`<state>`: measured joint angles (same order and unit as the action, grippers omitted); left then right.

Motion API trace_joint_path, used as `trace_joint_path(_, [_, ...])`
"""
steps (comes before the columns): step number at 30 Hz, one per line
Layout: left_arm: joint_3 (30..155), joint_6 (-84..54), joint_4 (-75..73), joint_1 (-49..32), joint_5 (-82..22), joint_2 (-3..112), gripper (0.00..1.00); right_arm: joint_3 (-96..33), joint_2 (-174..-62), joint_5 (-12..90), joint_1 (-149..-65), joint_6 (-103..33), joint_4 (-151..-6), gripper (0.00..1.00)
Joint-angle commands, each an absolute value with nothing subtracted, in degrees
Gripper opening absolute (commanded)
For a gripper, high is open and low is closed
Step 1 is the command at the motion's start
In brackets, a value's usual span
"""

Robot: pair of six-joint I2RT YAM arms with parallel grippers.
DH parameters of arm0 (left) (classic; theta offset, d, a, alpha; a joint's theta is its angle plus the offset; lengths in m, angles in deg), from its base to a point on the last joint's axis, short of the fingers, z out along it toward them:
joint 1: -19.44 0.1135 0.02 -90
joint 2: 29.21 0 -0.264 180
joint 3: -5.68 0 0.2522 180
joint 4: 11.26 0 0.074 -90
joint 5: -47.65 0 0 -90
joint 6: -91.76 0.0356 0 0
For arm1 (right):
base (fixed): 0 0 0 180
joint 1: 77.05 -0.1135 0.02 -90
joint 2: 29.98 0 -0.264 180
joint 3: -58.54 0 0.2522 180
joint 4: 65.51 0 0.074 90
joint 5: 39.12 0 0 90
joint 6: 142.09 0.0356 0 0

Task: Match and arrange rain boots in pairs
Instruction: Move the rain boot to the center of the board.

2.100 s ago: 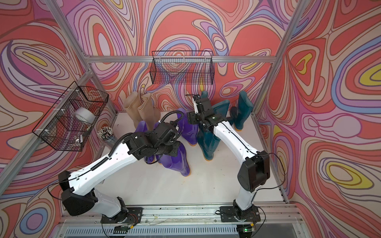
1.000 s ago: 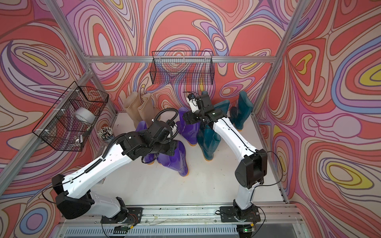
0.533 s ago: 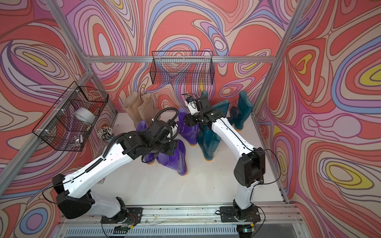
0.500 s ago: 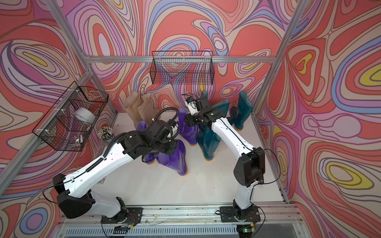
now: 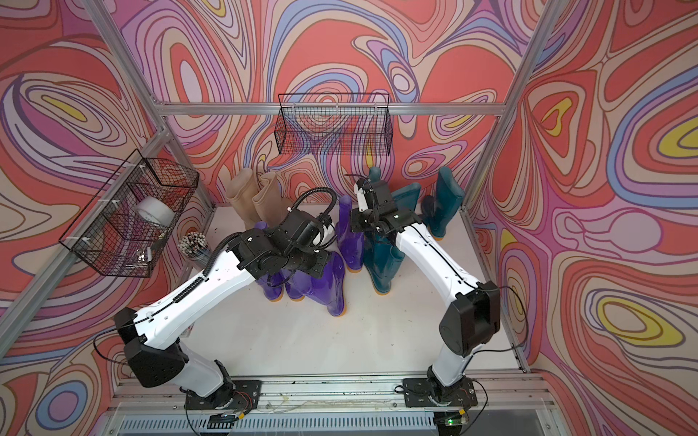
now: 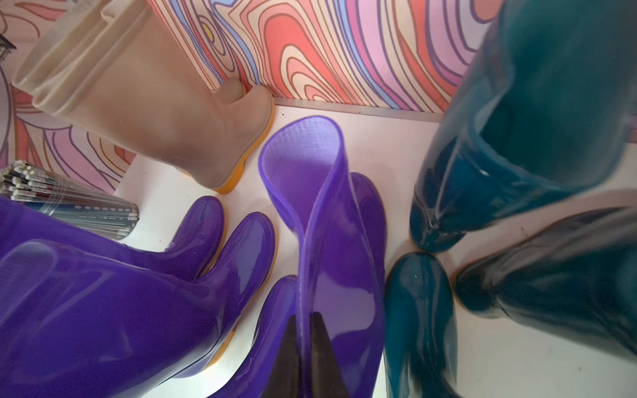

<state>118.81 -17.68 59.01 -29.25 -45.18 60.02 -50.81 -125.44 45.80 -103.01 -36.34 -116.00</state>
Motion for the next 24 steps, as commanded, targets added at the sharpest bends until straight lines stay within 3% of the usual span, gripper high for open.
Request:
trace_joint_path(1, [122.07, -16.13, 58.15, -28.82, -47.36, 60.01, 0.0, -50.28, -119.83, 46.17, -103.42, -31.56, -109.25, 0.0])
trace_joint_path(6, [122.95, -14.27, 58.05, -28.72, -47.81, 60.91, 0.0, -47.97, -117.65, 43.93, -104.18, -29.31, -109.96, 0.0])
trace_joint_path(24, [125.31, -2.41, 55.12, -25.44, -50.08, 66.06, 0.0, -34.01, -110.66, 51.47, -111.34, -18.74, -102.36, 0.0])
